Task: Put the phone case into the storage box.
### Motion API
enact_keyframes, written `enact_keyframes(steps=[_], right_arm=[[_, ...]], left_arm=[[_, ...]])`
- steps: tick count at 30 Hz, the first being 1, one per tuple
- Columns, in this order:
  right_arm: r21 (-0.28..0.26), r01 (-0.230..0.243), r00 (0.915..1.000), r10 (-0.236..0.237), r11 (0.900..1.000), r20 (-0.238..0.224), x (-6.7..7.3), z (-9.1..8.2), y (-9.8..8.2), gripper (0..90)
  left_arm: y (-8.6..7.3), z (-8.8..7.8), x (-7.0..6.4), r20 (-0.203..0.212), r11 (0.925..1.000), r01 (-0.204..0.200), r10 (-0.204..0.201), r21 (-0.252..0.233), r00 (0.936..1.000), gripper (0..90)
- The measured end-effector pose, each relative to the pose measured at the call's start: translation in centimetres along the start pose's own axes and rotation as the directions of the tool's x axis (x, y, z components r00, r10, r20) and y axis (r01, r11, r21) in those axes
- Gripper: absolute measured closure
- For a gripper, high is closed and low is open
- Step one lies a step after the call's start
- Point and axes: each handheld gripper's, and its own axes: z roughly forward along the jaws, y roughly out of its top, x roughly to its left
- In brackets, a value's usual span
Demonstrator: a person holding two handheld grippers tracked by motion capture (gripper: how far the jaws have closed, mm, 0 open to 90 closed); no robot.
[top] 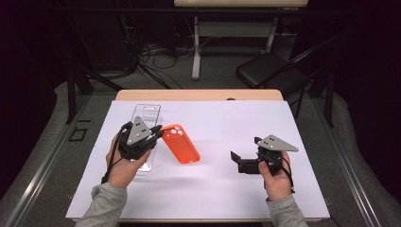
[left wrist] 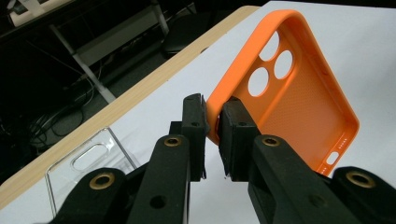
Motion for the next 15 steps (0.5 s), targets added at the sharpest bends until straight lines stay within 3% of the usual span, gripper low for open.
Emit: enact_keyframes(steps=[6, 15], right_arm=[[-0.009, -0.005, 0.9995, 0.005, 1.000, 0.033, -0.5, -0.2, -1.1, 0.0], [0.008, -0.027, 0.9988, 0.026, 1.000, 0.040, -1.1, 0.0, -2.0, 0.0]], left_arm=[[0.2, 0.3, 0.1, 0.003, 0.9999, -0.014, 0.014, -0.001, 0.9999, 81.6], [0.7, 0.9, 0.8, 0.009, 0.9993, -0.027, 0.027, 0.025, 0.9996, 81.6]])
